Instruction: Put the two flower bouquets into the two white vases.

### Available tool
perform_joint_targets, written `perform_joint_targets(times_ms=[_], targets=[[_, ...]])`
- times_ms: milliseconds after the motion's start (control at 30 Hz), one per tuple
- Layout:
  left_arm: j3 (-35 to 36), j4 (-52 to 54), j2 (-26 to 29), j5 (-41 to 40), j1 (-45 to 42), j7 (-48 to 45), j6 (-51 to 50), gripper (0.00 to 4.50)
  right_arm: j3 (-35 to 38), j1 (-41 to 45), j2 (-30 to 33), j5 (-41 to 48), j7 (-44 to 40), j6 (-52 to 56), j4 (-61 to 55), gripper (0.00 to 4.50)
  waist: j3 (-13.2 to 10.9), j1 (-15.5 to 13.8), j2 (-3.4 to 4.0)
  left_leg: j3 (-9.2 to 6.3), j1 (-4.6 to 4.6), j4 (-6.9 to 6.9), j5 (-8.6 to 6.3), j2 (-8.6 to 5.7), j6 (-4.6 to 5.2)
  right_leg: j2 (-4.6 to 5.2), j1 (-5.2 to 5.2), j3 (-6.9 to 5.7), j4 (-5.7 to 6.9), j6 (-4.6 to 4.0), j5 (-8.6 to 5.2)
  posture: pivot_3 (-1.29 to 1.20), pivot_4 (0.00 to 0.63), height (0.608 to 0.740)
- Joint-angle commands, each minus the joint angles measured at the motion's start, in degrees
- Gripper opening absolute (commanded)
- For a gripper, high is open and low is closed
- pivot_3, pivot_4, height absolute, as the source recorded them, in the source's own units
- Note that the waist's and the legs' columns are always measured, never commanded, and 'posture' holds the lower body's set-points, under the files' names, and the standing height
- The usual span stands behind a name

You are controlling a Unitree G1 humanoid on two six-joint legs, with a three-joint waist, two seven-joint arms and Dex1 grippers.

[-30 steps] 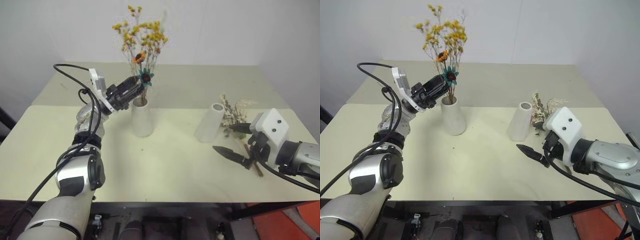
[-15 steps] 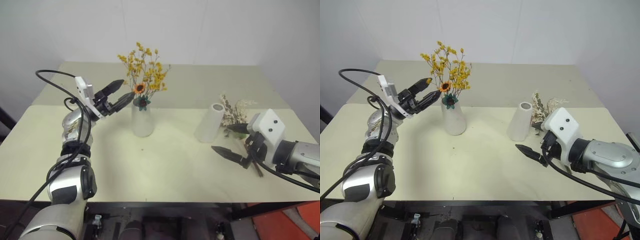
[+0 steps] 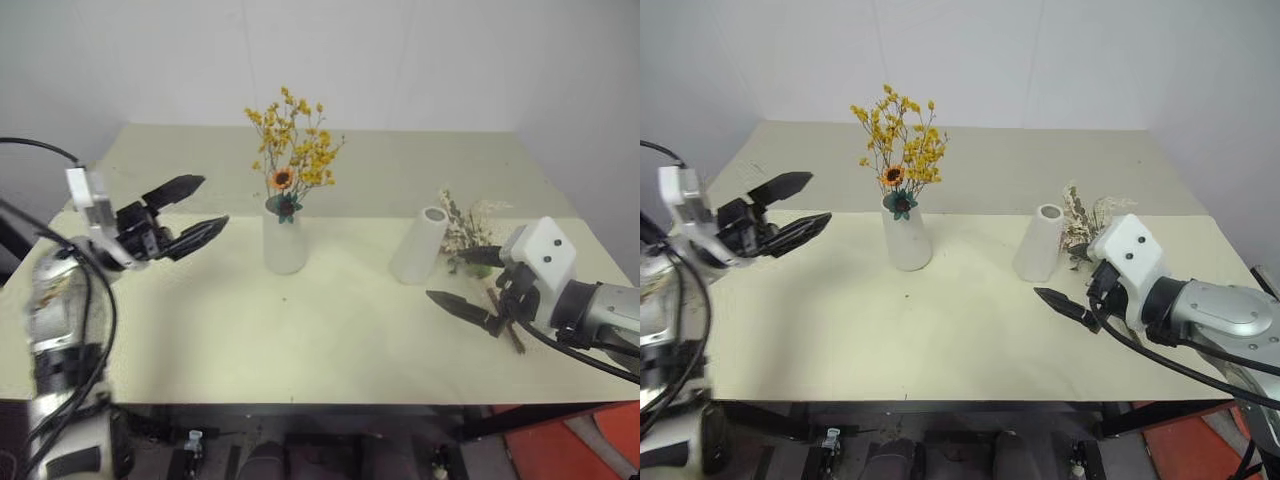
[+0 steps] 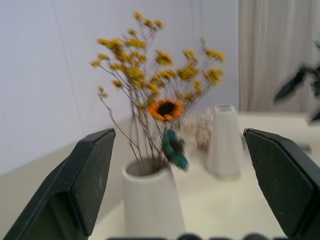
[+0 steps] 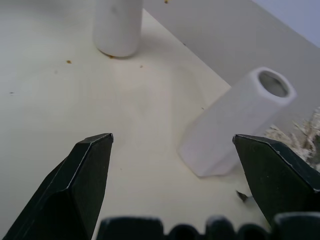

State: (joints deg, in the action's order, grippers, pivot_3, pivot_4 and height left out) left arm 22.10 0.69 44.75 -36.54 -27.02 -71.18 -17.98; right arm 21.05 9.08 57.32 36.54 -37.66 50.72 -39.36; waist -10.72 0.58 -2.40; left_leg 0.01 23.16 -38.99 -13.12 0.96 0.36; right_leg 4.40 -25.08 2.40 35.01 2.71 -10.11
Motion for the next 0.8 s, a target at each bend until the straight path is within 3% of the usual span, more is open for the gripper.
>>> perform_joint_targets(times_ms=[33,200,267,600,800], targets=[[-1.5,11.9,4.1,-3.2,2.5,2.5,-7.3,4.49,3.6,-1.0,3.4,-2.5,-2.4,-1.3,4.6,4.50,0.0,-0.2,0.00,0.01,-0.02,0.00,0.00,-0.01,0.00,0.01,0.03,0.00,-0.01,0.00,-0.01,0.00,0.150,0.740],[-8.9,25.0,8.1,-3.2,3.4,9.3,-17.6,4.49,0.2,0.3,7.4,-7.4,-4.9,-3.9,15.3,4.50,0.0,-0.2,-0.01,0.05,-0.16,0.00,0.00,0.02,0.00,-0.03,0.13,0.01,-0.01,0.00,-0.10,0.00,0.150,0.740],[-12.6,26.8,7.7,-4.2,1.6,10.7,-20.7,4.49,-5.3,4.1,8.1,-10.6,-4.5,-3.8,22.4,4.50,0.0,0.3,0.02,0.05,-0.21,0.06,0.00,0.02,0.00,-0.06,0.12,0.02,0.03,-0.02,-0.13,0.00,0.150,0.740],[-27.6,25.7,4.0,2.7,-9.5,16.4,-25.8,4.49,-25.4,26.4,4.2,-17.8,-10.5,2.0,44.5,4.50,0.0,1.5,0.07,0.05,-0.17,0.13,0.00,0.01,0.00,-0.14,0.04,0.11,0.04,-0.07,-0.12,0.00,0.150,0.740],[-30.4,24.1,0.1,4.7,-13.4,18.9,-27.0,4.49,-32.1,34.4,0.2,-22.0,-13.1,4.0,54.2,4.50,0.0,1.5,0.07,0.05,-0.11,0.10,0.00,-0.04,0.01,-0.09,0.01,0.11,0.03,-0.06,-0.11,0.00,0.150,0.740]])
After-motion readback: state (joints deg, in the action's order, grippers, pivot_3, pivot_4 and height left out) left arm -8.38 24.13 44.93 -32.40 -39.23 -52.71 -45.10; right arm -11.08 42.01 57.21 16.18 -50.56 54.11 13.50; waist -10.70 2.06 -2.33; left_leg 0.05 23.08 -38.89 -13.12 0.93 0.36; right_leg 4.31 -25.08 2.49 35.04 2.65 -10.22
